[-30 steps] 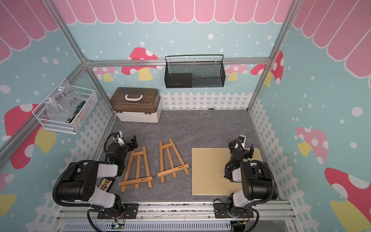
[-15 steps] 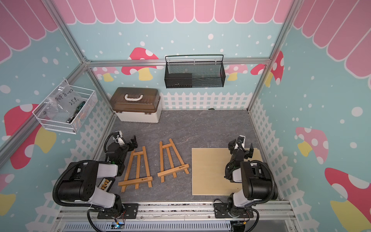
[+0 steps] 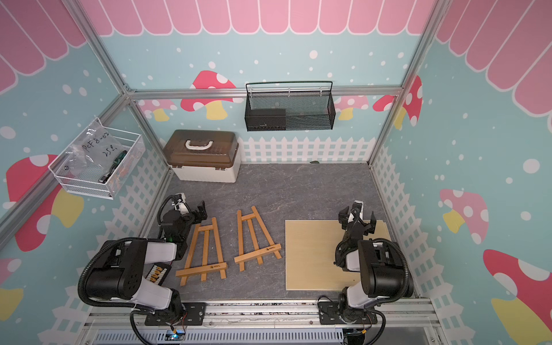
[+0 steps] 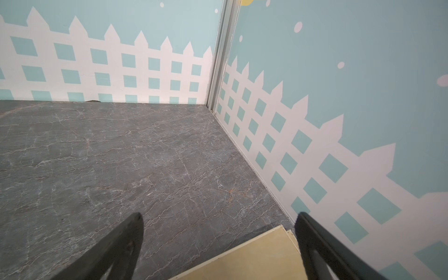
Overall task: Disassemble the easel
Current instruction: Reset both arms
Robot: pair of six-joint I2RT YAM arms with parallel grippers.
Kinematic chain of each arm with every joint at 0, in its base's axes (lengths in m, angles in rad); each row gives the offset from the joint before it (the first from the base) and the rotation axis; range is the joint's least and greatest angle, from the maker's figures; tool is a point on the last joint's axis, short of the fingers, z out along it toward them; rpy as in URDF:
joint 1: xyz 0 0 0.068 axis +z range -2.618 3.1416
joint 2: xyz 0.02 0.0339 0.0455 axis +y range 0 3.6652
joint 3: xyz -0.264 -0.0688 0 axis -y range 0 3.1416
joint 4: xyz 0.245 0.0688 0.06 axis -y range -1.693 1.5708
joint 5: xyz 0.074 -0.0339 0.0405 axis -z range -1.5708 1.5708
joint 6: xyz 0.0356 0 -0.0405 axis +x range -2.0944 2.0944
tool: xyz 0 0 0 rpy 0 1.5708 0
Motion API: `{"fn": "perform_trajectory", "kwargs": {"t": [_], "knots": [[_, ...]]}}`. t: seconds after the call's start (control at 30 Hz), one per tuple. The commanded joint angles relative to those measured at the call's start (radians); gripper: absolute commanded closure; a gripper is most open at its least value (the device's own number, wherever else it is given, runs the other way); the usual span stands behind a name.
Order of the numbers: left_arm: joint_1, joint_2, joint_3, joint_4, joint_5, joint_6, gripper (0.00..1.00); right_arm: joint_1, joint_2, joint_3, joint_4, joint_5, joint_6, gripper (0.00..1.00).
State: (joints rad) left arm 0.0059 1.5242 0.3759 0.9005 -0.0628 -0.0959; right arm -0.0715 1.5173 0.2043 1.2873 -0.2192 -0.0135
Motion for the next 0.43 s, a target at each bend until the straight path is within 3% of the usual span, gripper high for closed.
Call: {"fn": "perform_trajectory", "kwargs": {"t": [0.0, 0.4], "knots": [[-0.014, 0.011, 0.024, -0.037, -0.014, 0.055, 0.01, -0.003, 0.007, -0.006, 0.032, -0.001, -0.01, 0.0], [-0.014, 0.011, 0.024, -0.037, -0.014, 0.055, 0.01, -0.003, 0.007, -0.004, 0.026, 0.001, -0.011, 0.0]]}}
